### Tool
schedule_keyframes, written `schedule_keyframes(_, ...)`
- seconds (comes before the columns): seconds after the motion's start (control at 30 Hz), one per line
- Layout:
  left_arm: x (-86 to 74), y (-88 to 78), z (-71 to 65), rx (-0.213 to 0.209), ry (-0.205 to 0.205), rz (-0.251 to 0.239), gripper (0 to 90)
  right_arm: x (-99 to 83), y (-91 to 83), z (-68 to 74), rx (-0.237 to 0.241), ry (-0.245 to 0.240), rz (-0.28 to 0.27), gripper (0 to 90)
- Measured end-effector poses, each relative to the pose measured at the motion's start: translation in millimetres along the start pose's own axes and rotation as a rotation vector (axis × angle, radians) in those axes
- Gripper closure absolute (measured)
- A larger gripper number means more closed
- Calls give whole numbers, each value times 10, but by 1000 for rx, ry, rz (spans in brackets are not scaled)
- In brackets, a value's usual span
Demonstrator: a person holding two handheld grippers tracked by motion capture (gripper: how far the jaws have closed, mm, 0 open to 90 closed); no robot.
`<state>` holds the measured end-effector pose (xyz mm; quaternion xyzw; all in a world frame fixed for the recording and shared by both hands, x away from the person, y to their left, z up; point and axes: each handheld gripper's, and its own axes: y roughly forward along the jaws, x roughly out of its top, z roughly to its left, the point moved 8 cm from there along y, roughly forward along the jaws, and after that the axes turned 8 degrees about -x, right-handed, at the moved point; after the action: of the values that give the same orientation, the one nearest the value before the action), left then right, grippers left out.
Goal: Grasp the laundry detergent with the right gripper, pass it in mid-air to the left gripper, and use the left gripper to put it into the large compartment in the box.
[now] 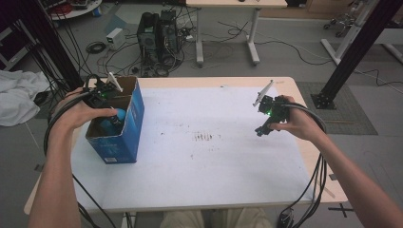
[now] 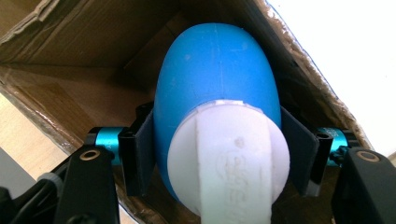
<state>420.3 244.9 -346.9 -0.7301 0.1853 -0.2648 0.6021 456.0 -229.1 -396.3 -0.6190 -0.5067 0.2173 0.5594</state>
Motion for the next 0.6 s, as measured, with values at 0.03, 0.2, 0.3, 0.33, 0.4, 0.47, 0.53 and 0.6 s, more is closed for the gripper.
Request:
schedule_keyframes(0.03,-1,-1,3,2,-2,1,356,0,-1,6,0,2,2,131)
schedule_keyframes(0.2,1,0,-2,2,6,5,351,-2,-7,-2,1,6,-3,131)
schedule_keyframes(0.3,0,1,-2,1,2,1,346,-2,-1,5,0,1,3,131)
schedule_keyframes(0.33,1,-2,0,4,6,11,345,-1,-1,6,0,2,3,131)
schedule_keyframes(0.4,1,0,-3,1,6,6,343,-5,0,5,1,2,3,131)
schedule_keyframes(0.47,7,-4,-17,5,14,22,338,-6,1,5,1,2,4,131)
schedule_keyframes(0.53,6,-4,-11,6,12,20,337,-11,6,3,1,1,5,131)
schedule_keyframes(0.6,8,-13,-22,6,18,23,337,-10,6,4,1,1,5,131)
